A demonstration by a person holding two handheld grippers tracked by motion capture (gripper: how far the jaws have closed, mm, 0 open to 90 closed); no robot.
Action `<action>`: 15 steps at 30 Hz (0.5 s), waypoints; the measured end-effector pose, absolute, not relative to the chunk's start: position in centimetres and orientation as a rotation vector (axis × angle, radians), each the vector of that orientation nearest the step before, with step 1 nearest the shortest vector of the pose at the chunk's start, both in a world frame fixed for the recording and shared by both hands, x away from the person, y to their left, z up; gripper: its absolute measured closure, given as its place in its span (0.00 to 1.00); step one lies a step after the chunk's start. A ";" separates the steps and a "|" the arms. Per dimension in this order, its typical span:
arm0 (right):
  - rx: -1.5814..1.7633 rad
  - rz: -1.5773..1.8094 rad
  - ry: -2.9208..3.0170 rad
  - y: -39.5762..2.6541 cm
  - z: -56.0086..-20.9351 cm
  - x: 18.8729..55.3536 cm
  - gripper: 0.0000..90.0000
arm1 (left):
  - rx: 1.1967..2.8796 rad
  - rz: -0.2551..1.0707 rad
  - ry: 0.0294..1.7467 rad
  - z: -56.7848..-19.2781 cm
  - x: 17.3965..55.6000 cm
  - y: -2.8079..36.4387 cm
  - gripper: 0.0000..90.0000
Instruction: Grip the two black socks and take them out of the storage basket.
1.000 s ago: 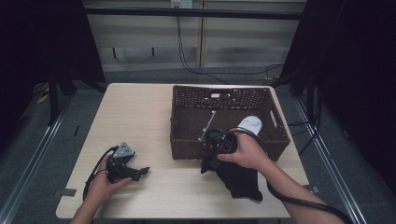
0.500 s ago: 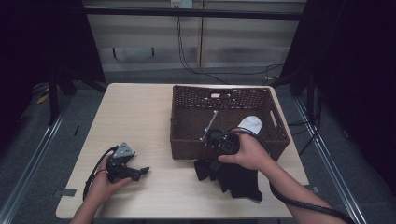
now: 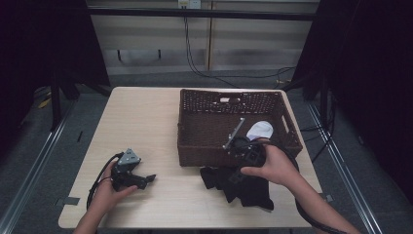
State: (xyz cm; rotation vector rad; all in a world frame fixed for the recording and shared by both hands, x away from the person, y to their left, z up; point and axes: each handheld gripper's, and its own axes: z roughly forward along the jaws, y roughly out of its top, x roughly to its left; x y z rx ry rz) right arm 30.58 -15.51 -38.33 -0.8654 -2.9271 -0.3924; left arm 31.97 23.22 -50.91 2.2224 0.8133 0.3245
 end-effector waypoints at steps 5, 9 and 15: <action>-0.913 -0.375 -2.940 -17.8 -38.7 29.6 0.19 | 2.219 0.320 0.816 -50.9 32.0 23.2 0.12; -0.939 -0.395 -2.912 -18.8 -39.0 29.2 0.18 | 2.219 0.321 0.817 -50.9 32.0 23.2 0.12; -1.004 -0.382 -2.912 -20.5 -39.7 28.6 0.17 | 2.218 0.319 0.818 -50.9 32.0 23.2 0.12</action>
